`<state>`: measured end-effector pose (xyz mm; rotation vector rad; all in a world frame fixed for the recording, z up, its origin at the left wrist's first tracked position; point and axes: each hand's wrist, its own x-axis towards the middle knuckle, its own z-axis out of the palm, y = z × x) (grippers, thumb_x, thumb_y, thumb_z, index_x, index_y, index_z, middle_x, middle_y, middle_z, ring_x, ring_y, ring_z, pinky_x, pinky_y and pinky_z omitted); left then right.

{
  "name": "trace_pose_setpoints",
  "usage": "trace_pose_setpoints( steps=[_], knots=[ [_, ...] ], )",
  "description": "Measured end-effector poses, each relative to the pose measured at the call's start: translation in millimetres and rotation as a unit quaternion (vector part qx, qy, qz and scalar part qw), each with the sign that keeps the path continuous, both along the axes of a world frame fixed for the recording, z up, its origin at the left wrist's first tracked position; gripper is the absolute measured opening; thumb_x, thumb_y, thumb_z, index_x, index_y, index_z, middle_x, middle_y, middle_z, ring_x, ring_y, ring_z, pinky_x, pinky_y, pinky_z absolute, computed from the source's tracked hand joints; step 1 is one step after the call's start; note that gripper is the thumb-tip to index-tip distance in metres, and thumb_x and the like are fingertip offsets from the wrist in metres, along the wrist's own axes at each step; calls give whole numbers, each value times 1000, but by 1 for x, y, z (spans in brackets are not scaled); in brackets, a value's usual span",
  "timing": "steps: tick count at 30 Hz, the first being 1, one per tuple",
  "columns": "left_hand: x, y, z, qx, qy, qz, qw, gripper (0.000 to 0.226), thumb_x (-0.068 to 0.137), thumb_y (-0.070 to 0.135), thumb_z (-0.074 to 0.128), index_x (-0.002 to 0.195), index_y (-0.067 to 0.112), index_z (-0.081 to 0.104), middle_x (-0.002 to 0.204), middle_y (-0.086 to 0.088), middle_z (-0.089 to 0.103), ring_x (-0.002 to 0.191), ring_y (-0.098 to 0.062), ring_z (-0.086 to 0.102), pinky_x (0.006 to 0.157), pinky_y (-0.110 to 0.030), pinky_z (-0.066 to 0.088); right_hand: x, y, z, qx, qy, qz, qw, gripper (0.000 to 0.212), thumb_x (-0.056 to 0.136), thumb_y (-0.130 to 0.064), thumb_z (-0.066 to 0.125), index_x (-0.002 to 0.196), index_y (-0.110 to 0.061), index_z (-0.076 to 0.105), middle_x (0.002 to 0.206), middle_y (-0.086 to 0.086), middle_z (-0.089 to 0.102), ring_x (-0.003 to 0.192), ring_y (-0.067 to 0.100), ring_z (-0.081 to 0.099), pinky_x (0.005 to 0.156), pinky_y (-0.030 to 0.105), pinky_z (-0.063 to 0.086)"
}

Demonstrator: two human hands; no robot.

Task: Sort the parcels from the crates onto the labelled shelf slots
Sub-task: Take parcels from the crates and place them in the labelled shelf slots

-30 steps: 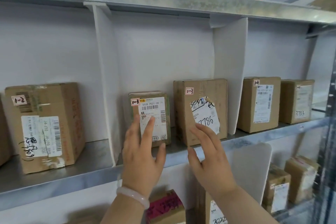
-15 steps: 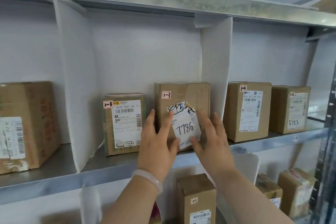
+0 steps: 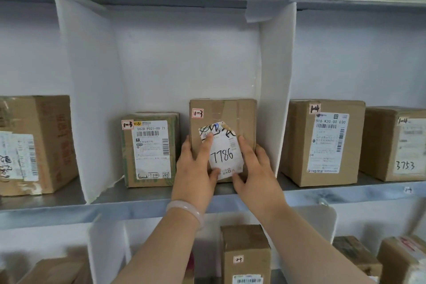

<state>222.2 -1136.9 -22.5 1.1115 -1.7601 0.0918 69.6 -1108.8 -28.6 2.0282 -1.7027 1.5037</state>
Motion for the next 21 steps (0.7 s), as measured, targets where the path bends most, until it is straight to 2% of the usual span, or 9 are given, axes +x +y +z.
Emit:
trace_pose_setpoints(
  steps=[4,6,9,12,14,16,19,21],
  knots=[
    [0,0,-1,6,-8,3,1000,93,81,18,78,153,41,24,161,-14,13,145,-33,27,111,-28,20,-1,3,0,-3,9,17,1000,86,88,-26,63,150,-47,6,160,0,6,146,16,10,111,41,34],
    [0,3,-3,2,-6,3,1000,93,83,23,78,152,44,21,164,-14,7,147,-34,23,114,-36,23,-3,11,-3,-31,18,23,999,87,88,-28,64,149,-47,5,161,-5,0,147,12,4,110,39,36],
    [-2,14,-6,-26,13,21,999,90,81,26,79,152,40,24,164,-14,8,147,-36,20,116,-49,28,-9,27,-9,-91,45,57,993,84,88,-29,65,151,-42,11,161,-12,2,147,8,9,106,36,43],
    [-13,27,-5,-69,31,25,997,84,79,22,81,151,25,37,161,-18,20,146,-37,24,114,-51,30,-24,45,-10,-141,82,74,984,78,88,-33,60,151,-41,15,160,-16,7,145,6,18,100,33,47],
    [-27,38,-3,-115,28,16,993,76,80,21,79,148,17,43,157,-18,30,142,-37,32,110,-54,37,-40,56,-10,-171,92,76,978,73,88,-34,57,152,-35,21,160,-12,13,144,8,22,102,34,45],
    [-46,49,-2,-150,30,9,988,69,83,28,73,145,18,45,154,-15,36,136,-35,39,106,-49,41,-60,63,-9,-191,97,66,975,70,89,-34,58,151,-31,26,158,-9,20,144,10,24,108,34,38],
    [-78,65,-2,-165,38,-26,985,60,91,38,66,145,24,44,153,-9,38,138,-27,37,107,-41,36,-96,69,-9,-191,90,20,977,69,89,-39,59,150,-32,27,158,-9,23,145,11,21,112,27,25],
    [-100,73,-5,-159,23,-47,986,60,91,43,59,147,28,41,153,-6,38,140,-24,36,109,-41,34,-120,72,-9,-183,69,1,981,68,90,-42,55,150,-33,26,158,-10,23,145,11,21,110,30,27]
  ],
)
